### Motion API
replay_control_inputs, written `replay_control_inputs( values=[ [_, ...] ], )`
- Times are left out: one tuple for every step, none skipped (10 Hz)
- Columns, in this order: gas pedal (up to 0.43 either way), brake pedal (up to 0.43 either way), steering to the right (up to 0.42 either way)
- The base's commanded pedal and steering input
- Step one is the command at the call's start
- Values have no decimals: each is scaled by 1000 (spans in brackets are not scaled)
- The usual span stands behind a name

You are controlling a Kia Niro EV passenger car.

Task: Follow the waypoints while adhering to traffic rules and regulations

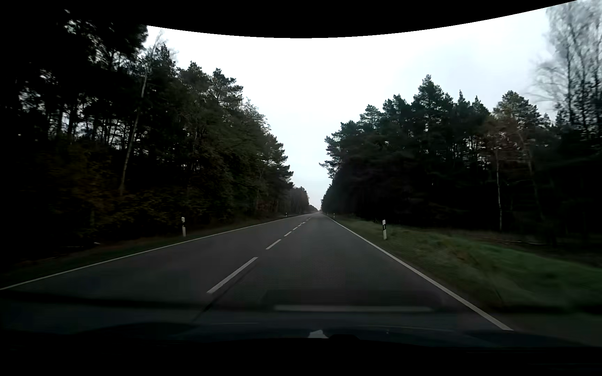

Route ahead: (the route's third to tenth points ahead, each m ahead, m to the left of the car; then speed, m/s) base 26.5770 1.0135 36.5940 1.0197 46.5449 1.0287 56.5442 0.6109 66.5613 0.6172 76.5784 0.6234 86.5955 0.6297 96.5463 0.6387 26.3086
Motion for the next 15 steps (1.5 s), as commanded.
replay_control_inputs(
  values=[
    [370,0,2],
    [370,0,2],
    [370,0,2],
    [370,0,2],
    [370,0,3],
    [370,0,3],
    [370,0,3],
    [370,0,2],
    [370,0,2],
    [370,0,2],
    [370,0,2],
    [370,0,2],
    [370,0,2],
    [370,0,2],
    [370,0,2]
  ],
)
